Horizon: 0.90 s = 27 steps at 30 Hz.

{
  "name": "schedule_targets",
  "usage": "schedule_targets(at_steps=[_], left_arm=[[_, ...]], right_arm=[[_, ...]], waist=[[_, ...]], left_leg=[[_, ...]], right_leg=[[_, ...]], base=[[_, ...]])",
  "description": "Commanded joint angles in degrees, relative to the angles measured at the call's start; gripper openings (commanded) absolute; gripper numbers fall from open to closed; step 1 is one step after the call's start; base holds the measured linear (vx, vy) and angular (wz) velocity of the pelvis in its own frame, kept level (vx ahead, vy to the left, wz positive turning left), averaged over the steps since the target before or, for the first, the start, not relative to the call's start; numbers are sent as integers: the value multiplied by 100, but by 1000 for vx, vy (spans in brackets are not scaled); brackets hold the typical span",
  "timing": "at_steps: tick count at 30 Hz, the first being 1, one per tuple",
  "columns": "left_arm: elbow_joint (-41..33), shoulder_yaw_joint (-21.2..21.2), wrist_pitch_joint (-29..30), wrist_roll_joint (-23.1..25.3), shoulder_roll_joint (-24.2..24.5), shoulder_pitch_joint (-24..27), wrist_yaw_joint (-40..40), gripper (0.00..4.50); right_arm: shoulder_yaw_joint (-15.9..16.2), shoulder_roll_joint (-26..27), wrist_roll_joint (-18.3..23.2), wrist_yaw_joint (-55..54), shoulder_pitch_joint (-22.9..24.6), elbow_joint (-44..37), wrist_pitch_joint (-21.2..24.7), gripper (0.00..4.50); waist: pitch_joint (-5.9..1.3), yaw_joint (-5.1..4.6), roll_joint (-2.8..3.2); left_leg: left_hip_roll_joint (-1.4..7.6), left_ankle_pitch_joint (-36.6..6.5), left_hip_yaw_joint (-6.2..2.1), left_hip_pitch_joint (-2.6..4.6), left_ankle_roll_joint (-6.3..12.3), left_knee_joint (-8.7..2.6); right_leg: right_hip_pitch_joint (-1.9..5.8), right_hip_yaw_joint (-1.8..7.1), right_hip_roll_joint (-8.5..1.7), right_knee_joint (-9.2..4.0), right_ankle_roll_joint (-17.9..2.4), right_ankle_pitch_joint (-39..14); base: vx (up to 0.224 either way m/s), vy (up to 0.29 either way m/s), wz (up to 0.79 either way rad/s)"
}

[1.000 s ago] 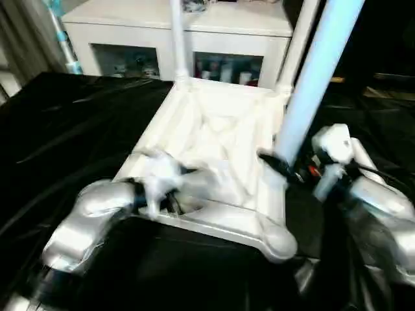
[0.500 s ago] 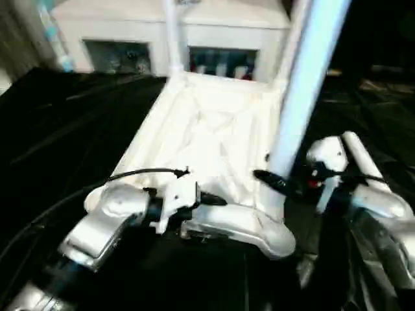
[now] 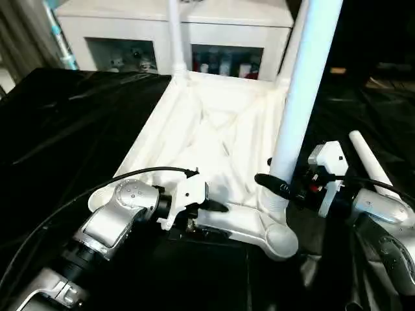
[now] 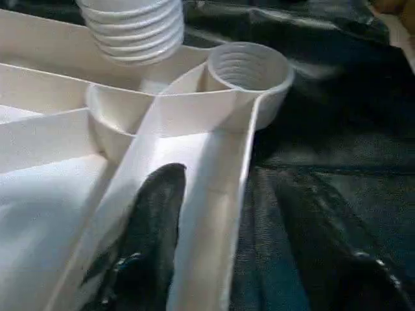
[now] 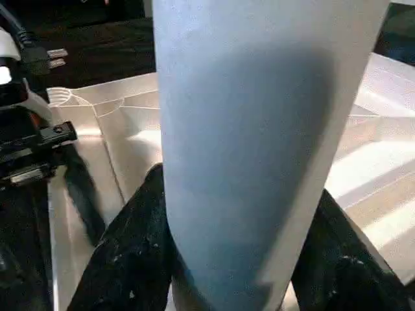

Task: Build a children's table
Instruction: Insert table leg to table base

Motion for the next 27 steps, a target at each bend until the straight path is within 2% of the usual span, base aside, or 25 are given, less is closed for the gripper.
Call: schedule_targets(at_steps=[1,4,5,6,8,10,12,13,17,19,20,22,23,24,27], left_arm=[[109,-75,32,4,-2,-150,-121,221],[221,-162,62,100,-16,-240,-204,197],[227,-165,74,108,-19,-247,-209,197],[239,-165,92,123,-31,-253,-213,197],[250,-165,104,143,-46,-253,-208,177],[282,-207,94,188,-53,-258,-223,170],[313,-238,90,210,-55,-267,-265,144],[315,-271,85,216,-54,-275,-351,144],[297,-315,121,225,-45,-288,-435,105],[310,-333,110,242,-40,-301,-447,98],[379,-349,49,290,-69,-319,-452,91],[421,-380,12,319,-83,-331,-482,71],[449,-415,-13,349,-83,-344,-506,62],[480,-453,-34,381,-81,-360,-531,54],[562,-522,-98,460,-80,-397,-570,22]], right_arm=[[-189,-29,-73,-91,38,-158,-21,186],[-290,-60,-90,-170,65,-156,-27,186],[-304,-66,-92,-189,73,-164,-22,186],[-320,-81,-92,-222,88,-176,-22,186],[-334,-99,-86,-259,115,-208,-16,186],[-347,-119,-84,-268,147,-230,-5,186],[-346,-135,-81,-266,158,-238,5,186],[-349,-156,-80,-255,166,-240,14,186],[-351,-188,-94,-242,147,-233,30,186],[-353,-191,-95,-243,137,-233,38,186],[-365,-187,-99,-261,141,-250,49,186],[-370,-183,-101,-277,170,-275,50,186],[-366,-182,-102,-288,195,-296,47,186],[-361,-182,-105,-298,222,-317,44,186],[-359,-182,-107,-315,263,-348,45,186]], waist=[[-353,13,12],[-349,25,72],[-351,23,62],[-345,26,85],[-351,22,78],[-329,16,66],[-319,11,81],[-305,3,51],[-273,-30,55],[-277,-41,52],[-260,-54,86],[-271,-58,76],[-258,-62,129],[-261,-71,105],[-263,-74,111]], left_leg=[[507,-524,-216,71,366,-477],[502,-423,-223,60,424,-465],[507,-399,-226,56,438,-468],[507,-372,-232,45,450,-469],[503,-372,-225,46,488,-461],[508,-460,-224,46,509,-475],[520,-540,-227,59,485,-490],[522,-572,-225,59,475,-496],[522,-670,-228,55,435,-517],[520,-649,-229,51,442,-517],[522,-667,-232,51,451,-527],[525,-601,-236,48,472,-522],[523,-558,-240,43,500,-520],[519,-547,-233,46,521,-519],[516,-423,-232,36,590,-514]], right_leg=[[275,291,-553,-398,-1759,-69],[279,287,-560,-382,-1784,92],[286,284,-562,-379,-1789,135],[290,283,-564,-370,-1794,172],[292,284,-563,-375,-1799,221],[284,285,-567,-403,-1764,6],[270,283,-565,-424,-1737,-181],[265,288,-563,-428,-1718,-268],[250,294,-571,-456,-1668,-494],[254,296,-573,-458,-1659,-471],[239,294,-564,-470,-1659,-450],[259,294,-574,-451,-1679,-306],[251,292,-573,-446,-1692,-217],[252,292,-564,-454,-1693,-177],[275,289,-581,-441,-1730,-23]], base=[[0,0,0],[0,0,0],[0,0,0],[0,0,0],[0,0,0],[0,0,0],[0,0,0],[0,0,0],[0,0,0],[0,0,0],[0,0,0],[0,0,0],[0,0,0],[0,0,0],[0,0,0]])
